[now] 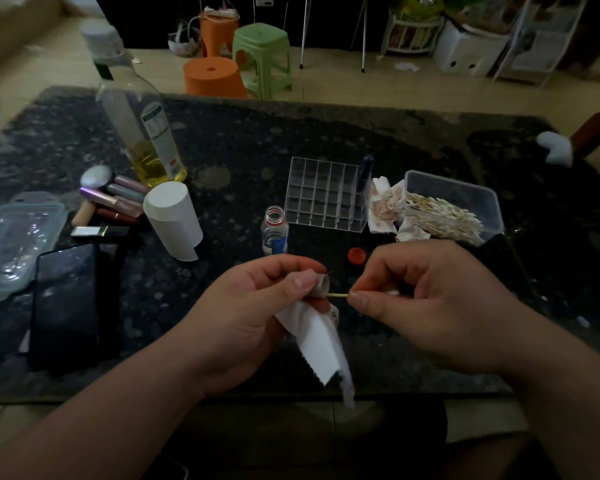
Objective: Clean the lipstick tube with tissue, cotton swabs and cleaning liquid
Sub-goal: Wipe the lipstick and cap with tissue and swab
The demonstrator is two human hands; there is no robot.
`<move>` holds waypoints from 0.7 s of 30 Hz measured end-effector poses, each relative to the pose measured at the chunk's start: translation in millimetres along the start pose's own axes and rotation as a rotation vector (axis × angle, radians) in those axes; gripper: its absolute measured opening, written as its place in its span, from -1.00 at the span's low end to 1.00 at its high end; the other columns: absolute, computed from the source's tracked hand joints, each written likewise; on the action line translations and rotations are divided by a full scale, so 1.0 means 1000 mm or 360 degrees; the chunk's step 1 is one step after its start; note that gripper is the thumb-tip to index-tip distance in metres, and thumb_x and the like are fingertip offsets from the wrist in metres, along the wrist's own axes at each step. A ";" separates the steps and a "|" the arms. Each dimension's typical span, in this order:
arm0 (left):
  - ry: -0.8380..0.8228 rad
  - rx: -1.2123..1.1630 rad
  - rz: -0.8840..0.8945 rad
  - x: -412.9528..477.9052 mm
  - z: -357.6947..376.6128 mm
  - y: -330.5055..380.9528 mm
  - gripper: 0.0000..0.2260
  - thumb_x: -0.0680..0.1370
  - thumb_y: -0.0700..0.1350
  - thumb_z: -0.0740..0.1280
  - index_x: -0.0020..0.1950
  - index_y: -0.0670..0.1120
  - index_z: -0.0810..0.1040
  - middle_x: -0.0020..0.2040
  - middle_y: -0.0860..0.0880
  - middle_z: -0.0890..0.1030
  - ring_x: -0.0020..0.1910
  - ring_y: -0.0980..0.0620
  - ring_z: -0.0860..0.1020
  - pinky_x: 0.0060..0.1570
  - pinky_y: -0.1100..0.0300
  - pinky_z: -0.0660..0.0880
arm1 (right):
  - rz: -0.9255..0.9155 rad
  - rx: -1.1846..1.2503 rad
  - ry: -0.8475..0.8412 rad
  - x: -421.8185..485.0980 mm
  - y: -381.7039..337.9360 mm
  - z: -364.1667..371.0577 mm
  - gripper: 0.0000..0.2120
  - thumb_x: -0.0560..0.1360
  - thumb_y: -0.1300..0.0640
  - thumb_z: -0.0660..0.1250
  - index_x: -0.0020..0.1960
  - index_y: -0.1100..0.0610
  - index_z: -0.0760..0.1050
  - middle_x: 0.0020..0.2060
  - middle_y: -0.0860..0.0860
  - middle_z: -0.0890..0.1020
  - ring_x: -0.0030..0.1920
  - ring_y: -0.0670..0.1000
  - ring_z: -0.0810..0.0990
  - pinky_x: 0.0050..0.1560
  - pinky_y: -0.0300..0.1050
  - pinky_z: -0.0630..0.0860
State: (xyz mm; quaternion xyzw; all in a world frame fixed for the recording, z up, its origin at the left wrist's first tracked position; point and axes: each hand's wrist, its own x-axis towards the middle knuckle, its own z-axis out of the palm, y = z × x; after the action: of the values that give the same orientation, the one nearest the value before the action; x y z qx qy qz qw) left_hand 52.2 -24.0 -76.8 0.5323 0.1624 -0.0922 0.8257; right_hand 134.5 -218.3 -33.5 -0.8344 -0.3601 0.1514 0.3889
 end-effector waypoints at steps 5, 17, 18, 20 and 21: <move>0.0017 0.0046 0.0017 0.000 0.002 0.002 -0.83 0.45 -0.13 0.34 -0.06 -0.08 0.71 -0.17 -0.07 0.68 -0.20 0.06 0.66 -0.08 0.04 0.57 | -0.0063 -0.0182 0.0226 -0.001 -0.002 0.001 -0.84 0.44 0.17 0.50 -0.23 -0.06 0.61 -0.41 -0.10 0.60 -0.33 -0.06 0.59 -0.40 -0.30 0.50; -0.0099 -0.0031 0.0032 0.000 -0.002 0.002 -0.79 0.45 -0.27 0.38 -0.02 -0.05 0.72 -0.03 -0.13 0.72 -0.04 -0.04 0.69 -0.08 0.12 0.62 | 0.0128 -0.0037 -0.0001 -0.005 -0.006 -0.005 -0.89 0.45 0.08 0.49 -0.24 -0.03 0.63 -0.35 -0.15 0.64 -0.36 -0.14 0.58 -0.36 -0.28 0.51; -0.0092 -0.0040 0.0030 0.000 -0.002 0.002 -0.79 0.45 -0.28 0.38 -0.03 -0.05 0.73 -0.03 -0.13 0.73 -0.04 -0.05 0.70 -0.08 0.13 0.62 | 0.0131 -0.0048 0.0035 -0.005 -0.006 -0.006 -0.89 0.45 0.08 0.49 -0.24 -0.03 0.63 -0.34 -0.14 0.64 -0.37 -0.13 0.57 -0.37 -0.28 0.50; -0.0083 -0.0050 0.0036 0.000 -0.002 0.002 -0.79 0.44 -0.29 0.37 -0.04 -0.06 0.73 -0.03 -0.16 0.73 -0.02 -0.07 0.70 -0.06 0.12 0.63 | 0.0115 -0.0122 0.0139 -0.004 -0.005 -0.006 -0.88 0.47 0.08 0.47 -0.25 -0.04 0.62 -0.34 -0.13 0.64 -0.39 -0.11 0.56 -0.43 -0.33 0.45; -0.0086 -0.0049 0.0041 -0.001 -0.001 0.003 -0.79 0.44 -0.29 0.37 -0.04 -0.06 0.73 -0.02 -0.17 0.73 0.00 -0.08 0.70 -0.06 0.13 0.63 | 0.0101 -0.0145 0.0181 -0.004 -0.006 -0.006 -0.87 0.48 0.08 0.46 -0.25 -0.04 0.61 -0.35 -0.12 0.63 -0.41 -0.11 0.54 -0.46 -0.35 0.42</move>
State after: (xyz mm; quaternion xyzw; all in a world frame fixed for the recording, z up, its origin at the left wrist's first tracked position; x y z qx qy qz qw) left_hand 52.3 -21.8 -74.8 0.5189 0.1345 -0.0933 0.8390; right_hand 132.0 -221.7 -25.2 -0.8695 -0.3174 0.0993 0.3653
